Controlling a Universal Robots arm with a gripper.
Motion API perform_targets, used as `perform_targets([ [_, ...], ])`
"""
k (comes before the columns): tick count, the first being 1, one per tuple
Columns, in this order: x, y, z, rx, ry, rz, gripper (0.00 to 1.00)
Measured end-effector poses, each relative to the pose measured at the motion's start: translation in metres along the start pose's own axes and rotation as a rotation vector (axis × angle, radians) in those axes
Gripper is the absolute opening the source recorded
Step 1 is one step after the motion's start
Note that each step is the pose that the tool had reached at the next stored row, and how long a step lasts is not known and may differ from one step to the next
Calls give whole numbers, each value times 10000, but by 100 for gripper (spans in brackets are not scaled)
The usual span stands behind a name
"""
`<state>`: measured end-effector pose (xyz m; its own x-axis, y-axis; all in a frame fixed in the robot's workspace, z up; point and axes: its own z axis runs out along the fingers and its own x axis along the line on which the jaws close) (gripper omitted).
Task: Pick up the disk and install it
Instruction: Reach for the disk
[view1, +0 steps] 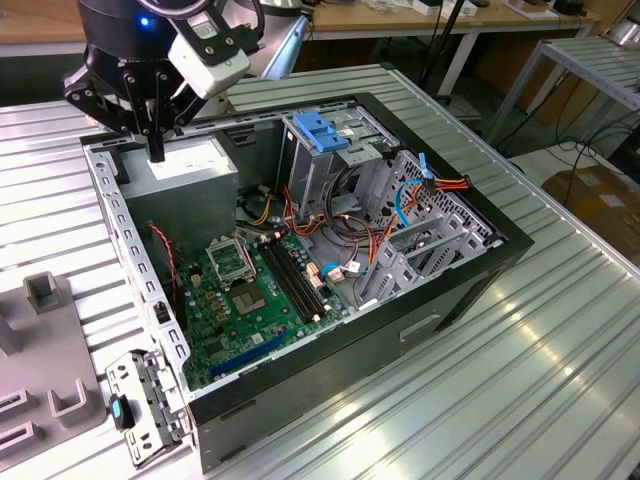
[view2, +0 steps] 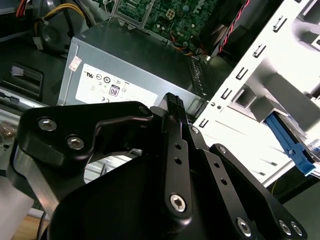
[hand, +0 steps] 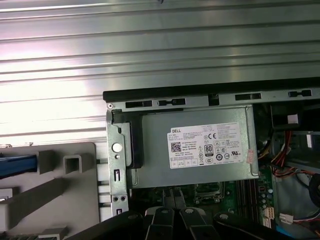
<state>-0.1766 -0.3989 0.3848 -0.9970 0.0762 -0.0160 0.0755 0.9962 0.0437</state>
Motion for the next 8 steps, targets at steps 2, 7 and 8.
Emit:
perform_targets([
  [2, 5, -1, 1, 0, 2, 0, 11],
  [7, 24, -2, 6, 1, 9, 0, 11],
  [8, 32, -3, 8, 1, 13, 0, 11],
])
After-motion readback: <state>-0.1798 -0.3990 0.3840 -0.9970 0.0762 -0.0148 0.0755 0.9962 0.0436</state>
